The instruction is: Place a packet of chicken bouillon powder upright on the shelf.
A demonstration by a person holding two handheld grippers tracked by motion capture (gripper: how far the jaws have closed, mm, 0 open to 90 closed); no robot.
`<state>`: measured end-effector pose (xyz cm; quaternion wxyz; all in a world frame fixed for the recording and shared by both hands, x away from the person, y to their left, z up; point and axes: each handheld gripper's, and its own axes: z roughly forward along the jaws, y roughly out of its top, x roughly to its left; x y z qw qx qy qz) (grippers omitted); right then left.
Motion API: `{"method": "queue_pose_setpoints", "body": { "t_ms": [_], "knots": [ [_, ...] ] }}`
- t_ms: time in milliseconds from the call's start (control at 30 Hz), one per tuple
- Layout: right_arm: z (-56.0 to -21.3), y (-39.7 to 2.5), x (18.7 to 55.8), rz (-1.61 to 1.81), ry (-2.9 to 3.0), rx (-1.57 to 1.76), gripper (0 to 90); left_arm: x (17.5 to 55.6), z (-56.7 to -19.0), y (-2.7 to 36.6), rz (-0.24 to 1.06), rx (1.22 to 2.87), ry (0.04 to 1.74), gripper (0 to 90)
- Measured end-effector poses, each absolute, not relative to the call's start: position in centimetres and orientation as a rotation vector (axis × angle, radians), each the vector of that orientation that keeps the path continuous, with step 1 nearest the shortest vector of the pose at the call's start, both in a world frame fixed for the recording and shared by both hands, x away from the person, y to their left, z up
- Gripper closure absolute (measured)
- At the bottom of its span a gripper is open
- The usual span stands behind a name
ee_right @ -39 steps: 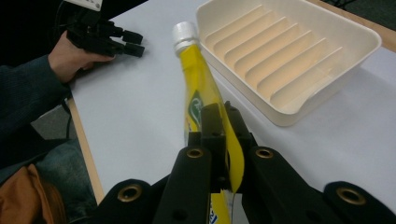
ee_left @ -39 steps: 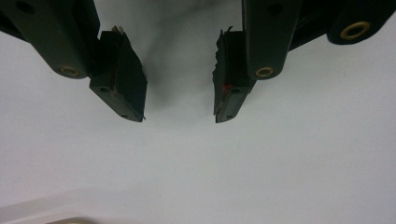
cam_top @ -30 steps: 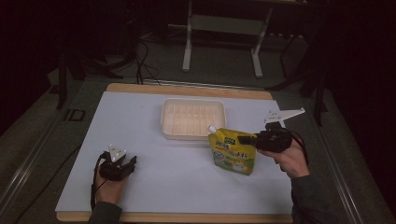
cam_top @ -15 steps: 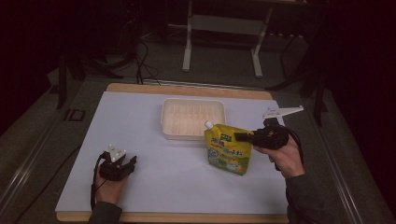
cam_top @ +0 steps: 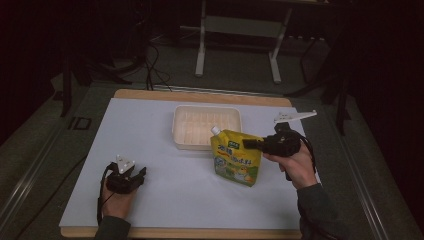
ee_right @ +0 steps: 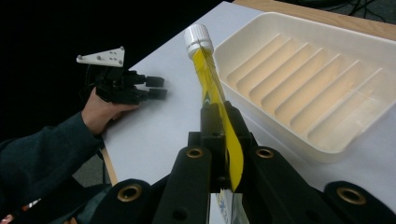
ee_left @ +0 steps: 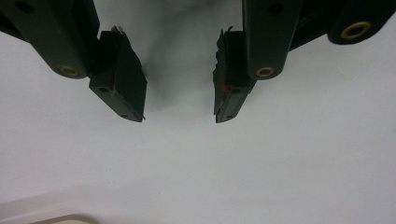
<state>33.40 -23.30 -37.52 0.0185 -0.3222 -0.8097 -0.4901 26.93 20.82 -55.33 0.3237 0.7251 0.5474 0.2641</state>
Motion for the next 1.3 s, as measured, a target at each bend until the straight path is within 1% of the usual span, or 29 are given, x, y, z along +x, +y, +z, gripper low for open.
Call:
{"method": "queue_pose_setpoints", "body": {
  "t_ms": [800,1300],
  "knots": [
    [-37.3,-20.6,34.5,-1.609,-2.331,-1.044,90.0,26.9,-55.3,20.8,0.698,1.904,1.432,54.3],
    [-36.9,-18.1,35.3,-1.645,-2.267,-1.075,90.0,26.9,-55.3,20.8,0.697,1.903,1.433,54.3]
  ]
}}
